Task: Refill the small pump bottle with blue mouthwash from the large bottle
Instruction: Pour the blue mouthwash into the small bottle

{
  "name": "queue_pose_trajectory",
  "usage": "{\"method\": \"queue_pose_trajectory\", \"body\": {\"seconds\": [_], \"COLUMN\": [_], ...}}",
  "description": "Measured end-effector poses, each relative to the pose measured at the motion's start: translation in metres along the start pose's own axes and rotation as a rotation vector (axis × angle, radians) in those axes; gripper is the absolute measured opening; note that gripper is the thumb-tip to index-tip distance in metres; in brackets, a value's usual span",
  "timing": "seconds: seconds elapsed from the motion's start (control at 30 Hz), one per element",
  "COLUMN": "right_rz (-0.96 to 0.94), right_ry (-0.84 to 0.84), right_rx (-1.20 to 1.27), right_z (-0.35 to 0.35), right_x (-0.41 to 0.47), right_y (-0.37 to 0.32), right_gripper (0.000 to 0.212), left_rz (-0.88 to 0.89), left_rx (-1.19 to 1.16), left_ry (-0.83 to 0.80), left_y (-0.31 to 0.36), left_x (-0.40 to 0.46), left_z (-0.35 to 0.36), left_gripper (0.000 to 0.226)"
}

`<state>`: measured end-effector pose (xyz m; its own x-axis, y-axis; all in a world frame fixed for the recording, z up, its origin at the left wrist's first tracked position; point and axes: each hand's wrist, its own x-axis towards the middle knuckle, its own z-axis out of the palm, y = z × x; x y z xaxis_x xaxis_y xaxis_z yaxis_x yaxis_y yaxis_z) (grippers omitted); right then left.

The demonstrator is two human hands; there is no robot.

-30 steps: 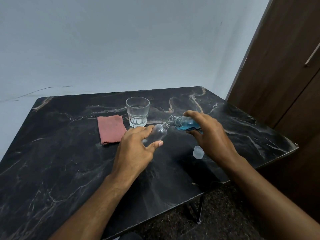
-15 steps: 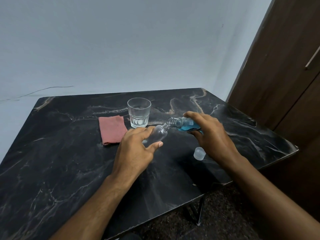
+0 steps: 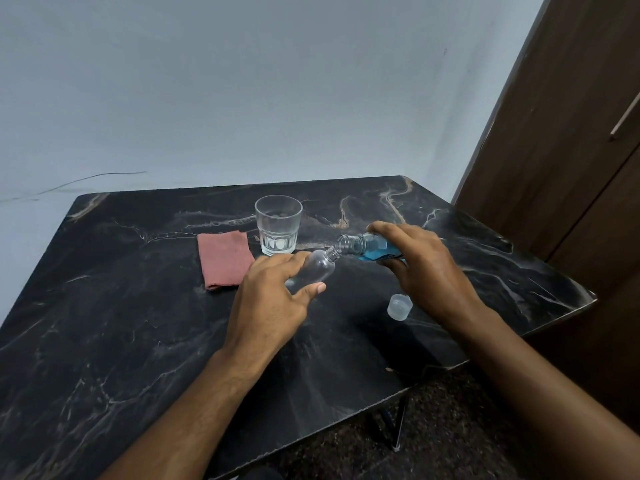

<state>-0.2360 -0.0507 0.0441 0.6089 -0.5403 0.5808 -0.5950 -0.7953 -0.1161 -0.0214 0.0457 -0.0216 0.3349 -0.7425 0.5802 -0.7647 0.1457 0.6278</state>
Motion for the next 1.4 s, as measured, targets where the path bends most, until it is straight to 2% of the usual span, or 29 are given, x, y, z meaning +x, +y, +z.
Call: {"method": "queue_pose_trajectory", "body": {"seconds": [1.4], "right_rz": [-0.071], "right_ry": [-0.078], "right_rx": [-0.149], "right_z": [-0.016], "right_x": [0.017], "right_y": [0.001], "right_gripper": [0.053], "left_rz": [-0.024], "left_rx": [-0.033], "left_ry": [0.013], "left_y": [0.001], "left_x": [0.003], "left_z": [-0.001], "left_gripper": [0.053]}}
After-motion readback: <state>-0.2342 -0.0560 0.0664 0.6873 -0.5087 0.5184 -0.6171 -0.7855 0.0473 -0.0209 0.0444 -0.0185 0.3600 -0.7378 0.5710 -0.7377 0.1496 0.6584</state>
